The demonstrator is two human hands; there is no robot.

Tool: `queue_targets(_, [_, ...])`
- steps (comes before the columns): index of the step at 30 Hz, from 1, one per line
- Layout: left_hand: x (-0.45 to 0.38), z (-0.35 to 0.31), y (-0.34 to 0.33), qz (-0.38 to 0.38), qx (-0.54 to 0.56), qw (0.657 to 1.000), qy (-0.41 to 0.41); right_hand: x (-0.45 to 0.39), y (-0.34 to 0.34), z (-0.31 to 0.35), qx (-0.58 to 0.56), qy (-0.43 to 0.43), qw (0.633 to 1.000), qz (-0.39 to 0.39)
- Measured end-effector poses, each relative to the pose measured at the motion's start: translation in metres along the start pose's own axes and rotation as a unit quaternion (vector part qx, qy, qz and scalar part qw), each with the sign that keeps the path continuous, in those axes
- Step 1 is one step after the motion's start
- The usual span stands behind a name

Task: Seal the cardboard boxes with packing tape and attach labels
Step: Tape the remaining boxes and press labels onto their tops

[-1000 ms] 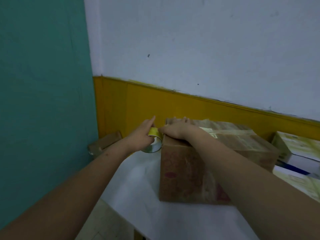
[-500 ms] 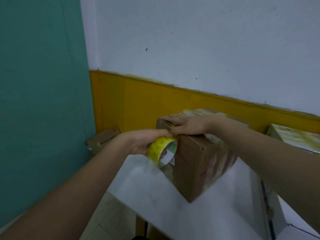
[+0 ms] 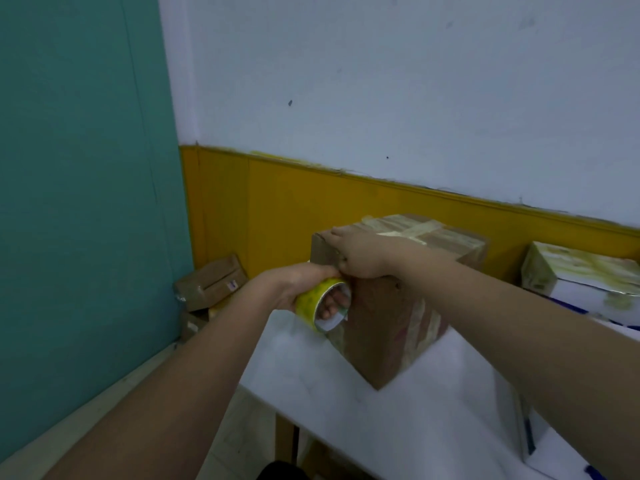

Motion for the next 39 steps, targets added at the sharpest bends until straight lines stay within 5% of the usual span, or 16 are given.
queue_targets(3, [0.006, 0.002, 0.014, -0.079, -0.100, 0.992, 0.016, 0.019, 0.003, 0.000, -0.087, 0.005, 0.995, -0.043])
queue_targets(5, [0.022, -0.017, 0.030, -0.216, -0.199, 0.955, -0.036, 0.046, 0.014, -0.007, -0.143, 0.002, 0.981, -0.127])
queue_targets(8, [0.079, -0.059, 0.023, -0.489, -0.261, 0.804, -0.215, 0.114, 0.023, -0.029, -0.159, -0.028, 0.942, -0.294])
queue_targets(11, [0.107, -0.088, -0.055, -0.485, -0.239, 0.734, -0.410, 0.201, 0.009, -0.053, -0.174, -0.056, 0.894, -0.409])
queue_targets(15, [0.086, -0.096, -0.191, -0.273, -0.308, 0.756, -0.508, 0.308, -0.034, -0.083, -0.168, -0.161, 0.867, -0.441])
queue_targets(19, [0.047, -0.074, -0.276, -0.161, -0.316, 0.807, -0.472, 0.387, -0.093, -0.114, -0.158, -0.306, 0.862, -0.372])
queue_targets(22, [0.032, -0.062, -0.301, -0.163, -0.300, 0.828, -0.445, 0.426, -0.128, -0.123, -0.133, -0.360, 0.865, -0.324])
queue_targets(26, [0.026, -0.064, -0.306, -0.219, -0.263, 0.834, -0.433, 0.458, -0.123, -0.134, -0.160, -0.387, 0.810, -0.411])
queue_targets(31, [-0.002, -0.082, -0.316, -0.216, -0.302, 0.851, -0.372, 0.420, -0.104, -0.162, -0.191, -0.382, 0.808, -0.406])
queue_targets(39, [-0.018, -0.081, -0.310, -0.208, -0.302, 0.867, -0.338, 0.370, -0.099, -0.202, -0.183, -0.485, 0.847, -0.116])
Point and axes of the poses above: each hand's wrist, its own x-axis away from the middle knuckle, its own y-axis out of the back of the hand, z = x × y, the point moved 7 cm from there along -x, towards the middle knuckle, and after that the axes turned 8 degrees about -x, right-handed, at the moved point
